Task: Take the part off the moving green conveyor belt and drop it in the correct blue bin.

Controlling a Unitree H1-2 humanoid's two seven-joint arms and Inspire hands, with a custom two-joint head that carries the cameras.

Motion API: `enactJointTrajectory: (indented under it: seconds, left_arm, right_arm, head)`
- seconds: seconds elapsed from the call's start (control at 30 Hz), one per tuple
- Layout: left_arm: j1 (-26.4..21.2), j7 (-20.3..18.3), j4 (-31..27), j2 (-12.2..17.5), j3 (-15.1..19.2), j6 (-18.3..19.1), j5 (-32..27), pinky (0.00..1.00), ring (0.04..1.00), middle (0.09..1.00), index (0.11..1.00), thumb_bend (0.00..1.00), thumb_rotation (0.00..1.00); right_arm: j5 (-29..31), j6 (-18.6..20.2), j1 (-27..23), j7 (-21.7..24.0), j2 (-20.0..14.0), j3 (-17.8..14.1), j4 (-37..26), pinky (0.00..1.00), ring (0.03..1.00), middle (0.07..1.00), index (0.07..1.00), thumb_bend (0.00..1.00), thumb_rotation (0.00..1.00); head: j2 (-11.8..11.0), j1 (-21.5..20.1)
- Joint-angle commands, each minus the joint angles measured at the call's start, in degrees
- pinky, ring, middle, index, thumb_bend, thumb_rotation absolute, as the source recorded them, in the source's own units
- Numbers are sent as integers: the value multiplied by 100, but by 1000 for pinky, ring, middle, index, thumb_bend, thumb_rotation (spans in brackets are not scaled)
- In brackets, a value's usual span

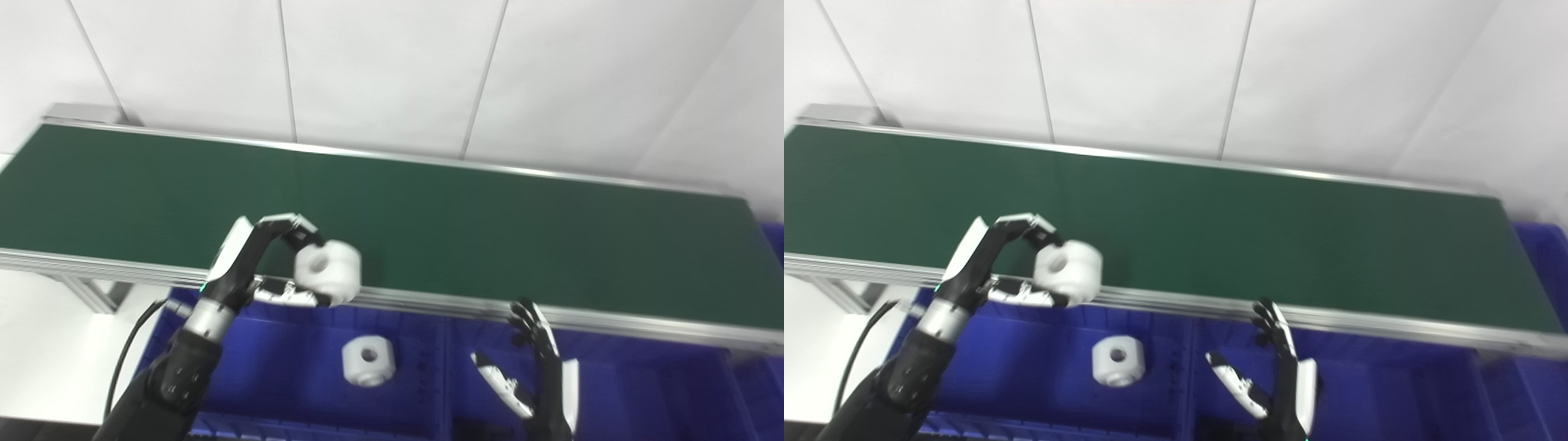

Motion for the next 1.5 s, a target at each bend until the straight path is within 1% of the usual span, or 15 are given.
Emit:
enactJointTrajectory:
  seconds: [0.0,0.1,0.2,0.4,0.53,0.6,0.63,0.7,0.8,0.9,0.97,1.1,1.23,1.33,1.47]
  left_arm:
    - [-84,410,1,161,-218,-121,197,457,447,508,500,500,0]
    - [-74,654,338,332,-661,-121,374,475,452,506,497,500,0]
    - [-108,451,555,430,-856,-121,348,473,453,508,492,500,0]
    - [-131,-367,958,350,-629,-31,317,501,456,521,479,499,0]
    - [-186,-1007,861,328,-568,608,563,526,489,519,487,503,0]
    - [-195,-1356,643,325,-592,1310,884,637,698,701,496,509,43]
    - [-191,-1467,551,320,-593,1561,1036,648,713,717,496,509,46]
    - [-183,-1598,381,316,-619,1954,1378,788,820,820,740,627,148]
    - [-130,-1612,213,278,-569,2193,1647,943,936,932,850,689,298]
    - [1,-1301,67,227,-443,2031,1745,981,982,990,902,757,390]
    - [153,-1237,-106,122,-253,1795,1426,966,981,993,909,772,405]
    - [539,-1732,-658,-280,133,1466,39,880,963,994,943,793,457]
    - [819,-2048,-851,-825,182,1027,-975,876,952,979,958,770,483]
    - [1006,-2012,-603,-1282,212,588,-1369,899,957,972,959,787,522]
    - [1160,-1963,-10,-1678,383,-82,-1749,895,940,966,951,778,451]
  right_arm:
    - [-126,-290,8,81,39,-92,-176,720,756,814,869,745,601]
    - [-223,-290,31,150,76,-176,-191,713,750,811,867,741,620]
    - [-247,-291,43,208,108,-237,-183,707,749,812,867,742,631]
    - [-211,-294,30,196,114,-223,-167,698,739,796,858,721,613]
    - [-193,-293,20,162,92,-187,-157,700,738,795,856,711,603]
    - [-188,-293,29,193,107,-204,-175,705,741,794,855,689,583]
    - [-207,-293,34,197,121,-219,-176,705,741,794,855,687,583]
    - [-228,-292,54,231,158,-267,-191,711,742,794,855,675,585]
    - [-153,-292,64,240,178,-270,-207,704,742,791,851,673,560]
    - [-175,-292,60,202,145,-244,-190,698,736,794,851,677,568]
    - [-167,-293,46,174,115,-216,-162,700,736,793,851,684,574]
    - [-156,-293,45,210,73,-214,-124,717,748,795,854,686,575]
    - [-210,-292,103,394,106,-346,-101,739,763,803,858,719,612]
    - [-217,-267,191,652,184,-530,-168,761,780,810,860,730,627]
    - [-108,-289,255,887,241,-670,-228,761,785,810,856,700,586]
  head:
    - [24,5]
    - [56,38]
    - [50,71]
    - [58,52]
    - [56,62]
    - [51,55]
    - [51,55]
    - [46,55]
    - [21,69]
    - [10,65]
    - [-15,59]
    - [-67,81]
    - [-118,82]
    - [-107,67]
    - [-96,108]
